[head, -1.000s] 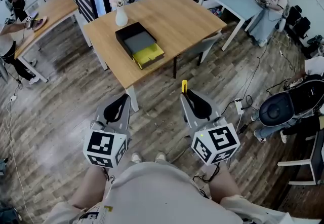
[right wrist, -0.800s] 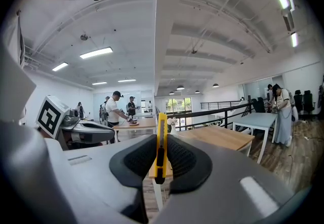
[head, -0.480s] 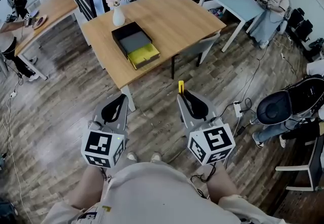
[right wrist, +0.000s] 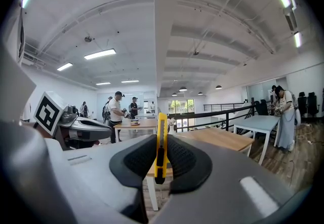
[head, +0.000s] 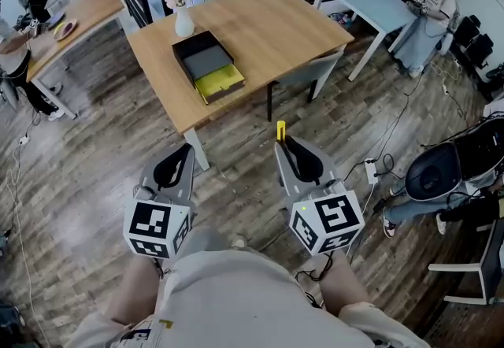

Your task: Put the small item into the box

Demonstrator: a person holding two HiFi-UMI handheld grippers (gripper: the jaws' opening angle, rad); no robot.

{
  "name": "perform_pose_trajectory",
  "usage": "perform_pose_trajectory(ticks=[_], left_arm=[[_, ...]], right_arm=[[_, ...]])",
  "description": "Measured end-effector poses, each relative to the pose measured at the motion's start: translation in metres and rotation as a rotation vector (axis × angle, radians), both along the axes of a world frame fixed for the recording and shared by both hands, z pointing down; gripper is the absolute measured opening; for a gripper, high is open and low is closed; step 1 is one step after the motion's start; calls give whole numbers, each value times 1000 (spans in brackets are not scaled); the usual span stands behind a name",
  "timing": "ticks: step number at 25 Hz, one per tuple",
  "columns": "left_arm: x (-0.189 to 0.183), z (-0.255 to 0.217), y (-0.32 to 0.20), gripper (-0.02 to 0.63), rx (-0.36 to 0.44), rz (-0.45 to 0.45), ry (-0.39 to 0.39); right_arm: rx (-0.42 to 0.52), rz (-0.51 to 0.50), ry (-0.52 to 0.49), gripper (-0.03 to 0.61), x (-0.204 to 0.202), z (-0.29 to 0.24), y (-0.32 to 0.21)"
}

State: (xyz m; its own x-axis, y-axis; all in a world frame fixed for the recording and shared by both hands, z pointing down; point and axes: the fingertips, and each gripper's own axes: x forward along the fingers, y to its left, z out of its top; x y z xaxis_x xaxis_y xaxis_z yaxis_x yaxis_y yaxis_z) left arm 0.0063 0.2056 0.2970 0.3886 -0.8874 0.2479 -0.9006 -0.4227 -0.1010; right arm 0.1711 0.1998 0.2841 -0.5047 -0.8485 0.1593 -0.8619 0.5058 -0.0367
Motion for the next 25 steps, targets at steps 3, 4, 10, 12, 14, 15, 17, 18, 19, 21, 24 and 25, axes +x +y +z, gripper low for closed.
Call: perform_pose_trajectory(ticks=[3, 4, 10, 12, 14, 15, 17, 18, 19, 21, 24, 25], left_arm=[[6, -2, -3, 3, 5, -2, 8], [7, -3, -4, 3, 7, 0, 6], [14, 3, -10, 3, 4, 15, -18], [16, 7, -14, 3, 1, 24, -20], [18, 9, -18, 3, -1, 33, -13], [19, 10, -21, 3, -1, 36, -13], [18, 12, -27, 3, -3, 40, -17], [17, 13, -31, 3, -4, 42, -22], [17, 14, -35, 3, -6, 45, -28], [17, 17, -44, 3, -11, 53, -38], [16, 21, -59, 3, -13, 64, -38], [14, 22, -65, 3, -12, 65, -35]], right_arm=[[3, -3, -3, 63, 7, -1, -1], [5, -2, -5, 63, 8, -2, -1], [-1, -6, 3, 63, 9, 3, -6], [-3, -8, 8, 63, 9, 6, -10], [-5, -7, 9, 63, 9, 8, -14], [-5, -8, 10, 63, 9, 9, -17], [-7, -17, 13, 63, 5, 10, -21], [-9, -25, 16, 63, 2, 10, -24], [-10, -34, 20, 63, -1, 11, -28], [-12, -45, 29, 63, -6, 15, -37], [-17, -52, 30, 63, -13, 20, -54], [-18, -53, 28, 63, -16, 21, -61]])
